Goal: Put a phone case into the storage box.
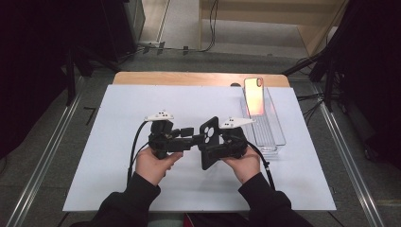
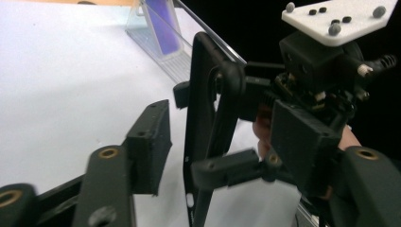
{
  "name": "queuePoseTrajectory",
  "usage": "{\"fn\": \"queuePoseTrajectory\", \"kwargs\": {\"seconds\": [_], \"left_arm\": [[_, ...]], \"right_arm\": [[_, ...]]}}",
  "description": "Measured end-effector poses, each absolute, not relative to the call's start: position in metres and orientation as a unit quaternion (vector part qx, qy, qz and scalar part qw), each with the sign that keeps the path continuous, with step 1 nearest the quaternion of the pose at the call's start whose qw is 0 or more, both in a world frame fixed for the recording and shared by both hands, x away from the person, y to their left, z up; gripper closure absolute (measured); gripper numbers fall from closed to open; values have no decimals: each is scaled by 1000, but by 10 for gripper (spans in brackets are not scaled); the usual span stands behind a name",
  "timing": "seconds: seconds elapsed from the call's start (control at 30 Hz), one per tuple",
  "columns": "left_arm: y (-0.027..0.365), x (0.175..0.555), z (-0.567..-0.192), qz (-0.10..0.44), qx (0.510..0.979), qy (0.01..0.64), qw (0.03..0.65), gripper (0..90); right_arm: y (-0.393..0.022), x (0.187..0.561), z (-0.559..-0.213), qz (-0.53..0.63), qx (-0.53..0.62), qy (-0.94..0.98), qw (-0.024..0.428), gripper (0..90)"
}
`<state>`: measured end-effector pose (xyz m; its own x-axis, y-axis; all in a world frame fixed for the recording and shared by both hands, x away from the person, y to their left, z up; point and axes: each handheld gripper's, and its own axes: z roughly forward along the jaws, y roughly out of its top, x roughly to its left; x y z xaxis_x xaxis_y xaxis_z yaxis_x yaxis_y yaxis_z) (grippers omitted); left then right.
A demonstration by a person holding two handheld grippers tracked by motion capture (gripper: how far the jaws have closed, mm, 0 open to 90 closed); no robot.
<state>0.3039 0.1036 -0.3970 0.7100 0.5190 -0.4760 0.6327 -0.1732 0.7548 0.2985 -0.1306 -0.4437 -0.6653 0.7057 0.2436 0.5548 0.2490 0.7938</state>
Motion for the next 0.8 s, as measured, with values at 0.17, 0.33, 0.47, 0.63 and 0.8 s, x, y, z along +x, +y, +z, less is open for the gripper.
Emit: {"fn": "queuePoseTrajectory", "kwargs": {"seconds": [0.17, 0.33, 0.47, 0.63, 0.8], "left_arm": [[111, 307, -397, -77, 779, 364, 504, 348], [115, 303, -396, -83, 800, 346, 483, 341], [118, 301, -398, -89, 822, 318, 465, 307], [124, 298, -406, -85, 839, 292, 450, 307], [131, 295, -414, -85, 853, 269, 439, 307]], "right_arm": [[-137, 303, -445, 458, 394, 793, 76, 110], [-143, 306, -442, 459, 393, 794, 71, 109], [-148, 308, -440, 460, 393, 794, 61, 109], [-152, 309, -434, 460, 376, 803, 54, 109], [-156, 309, -428, 460, 370, 805, 54, 109]]}}
